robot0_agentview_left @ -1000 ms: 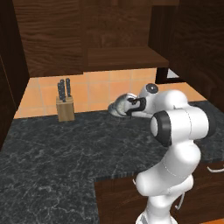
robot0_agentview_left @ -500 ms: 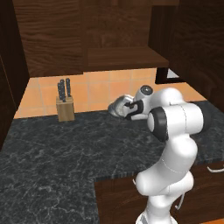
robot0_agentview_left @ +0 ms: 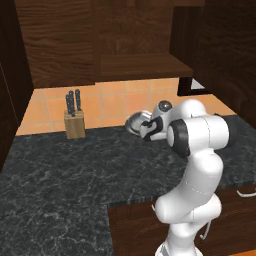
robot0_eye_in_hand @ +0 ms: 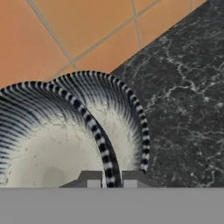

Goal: Pick up the bowls on the counter and stack them on top of one another in the open cabinet. Place the smaller bowl on top of the larger bowl.

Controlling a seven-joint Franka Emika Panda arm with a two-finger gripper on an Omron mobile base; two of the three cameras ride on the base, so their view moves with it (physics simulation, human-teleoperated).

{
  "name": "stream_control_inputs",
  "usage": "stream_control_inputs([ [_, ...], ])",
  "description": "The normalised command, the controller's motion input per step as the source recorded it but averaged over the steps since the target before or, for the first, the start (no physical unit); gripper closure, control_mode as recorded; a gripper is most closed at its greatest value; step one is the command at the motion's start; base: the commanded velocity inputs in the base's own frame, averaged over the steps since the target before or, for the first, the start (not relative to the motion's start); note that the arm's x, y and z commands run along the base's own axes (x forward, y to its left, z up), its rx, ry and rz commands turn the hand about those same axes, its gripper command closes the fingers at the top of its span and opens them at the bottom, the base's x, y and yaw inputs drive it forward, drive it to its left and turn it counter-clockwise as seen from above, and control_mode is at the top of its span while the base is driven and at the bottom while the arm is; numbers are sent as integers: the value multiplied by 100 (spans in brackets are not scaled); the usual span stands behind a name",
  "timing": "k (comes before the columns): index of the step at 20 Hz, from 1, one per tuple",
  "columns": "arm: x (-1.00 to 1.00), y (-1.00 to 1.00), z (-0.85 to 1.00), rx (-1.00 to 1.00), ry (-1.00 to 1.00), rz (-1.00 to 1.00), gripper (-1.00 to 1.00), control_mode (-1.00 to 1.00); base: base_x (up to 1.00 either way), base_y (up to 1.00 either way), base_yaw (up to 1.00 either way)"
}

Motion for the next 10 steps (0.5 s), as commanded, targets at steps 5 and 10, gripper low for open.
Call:
stream_control_inputs([
  [5, 35, -6, 0, 0, 0, -5, 100, -100, 0, 0, 0],
  [10, 5, -9, -11, 0, 0, -6, 100, -100, 0, 0, 0],
])
